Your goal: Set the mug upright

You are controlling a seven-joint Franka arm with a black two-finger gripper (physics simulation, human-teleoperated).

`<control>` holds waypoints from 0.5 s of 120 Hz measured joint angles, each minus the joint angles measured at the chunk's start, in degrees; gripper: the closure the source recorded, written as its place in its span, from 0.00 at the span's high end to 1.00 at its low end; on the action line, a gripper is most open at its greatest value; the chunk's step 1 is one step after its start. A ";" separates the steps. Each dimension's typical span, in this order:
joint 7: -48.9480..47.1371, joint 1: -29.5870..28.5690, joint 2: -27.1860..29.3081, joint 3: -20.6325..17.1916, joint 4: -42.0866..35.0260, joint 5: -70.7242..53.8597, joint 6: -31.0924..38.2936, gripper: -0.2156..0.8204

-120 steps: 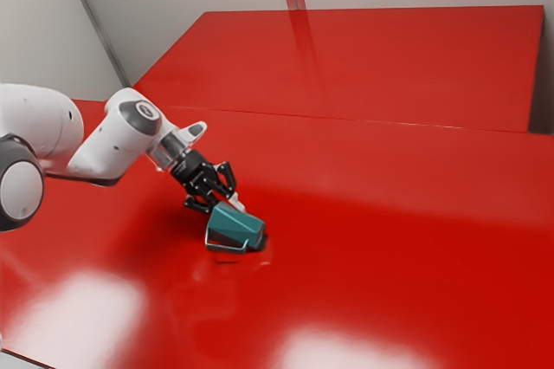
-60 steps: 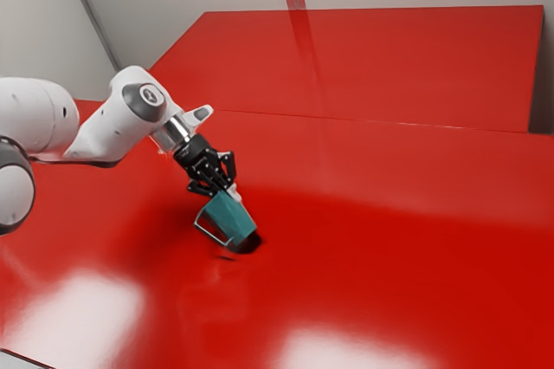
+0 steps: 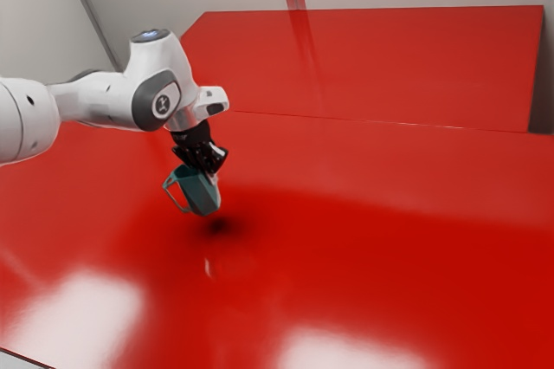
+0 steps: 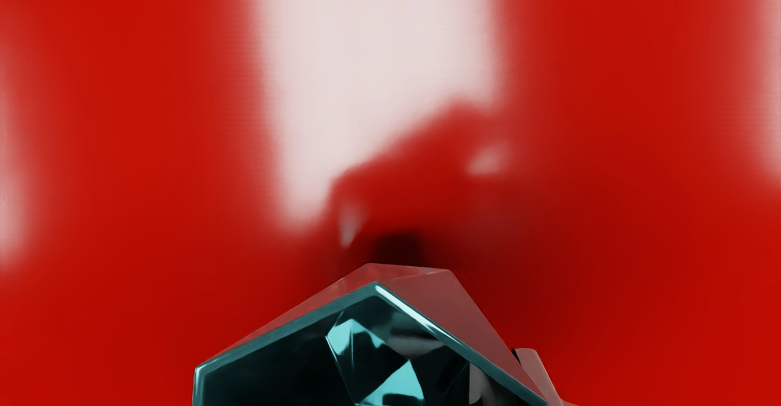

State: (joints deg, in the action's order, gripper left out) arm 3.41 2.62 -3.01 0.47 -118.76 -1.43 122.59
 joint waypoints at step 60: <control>-2.06 0.14 0.72 -0.06 -7.47 -7.36 15.45 0.03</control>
State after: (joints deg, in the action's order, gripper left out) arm 1.36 2.76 -2.29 0.41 -126.23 -8.79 138.04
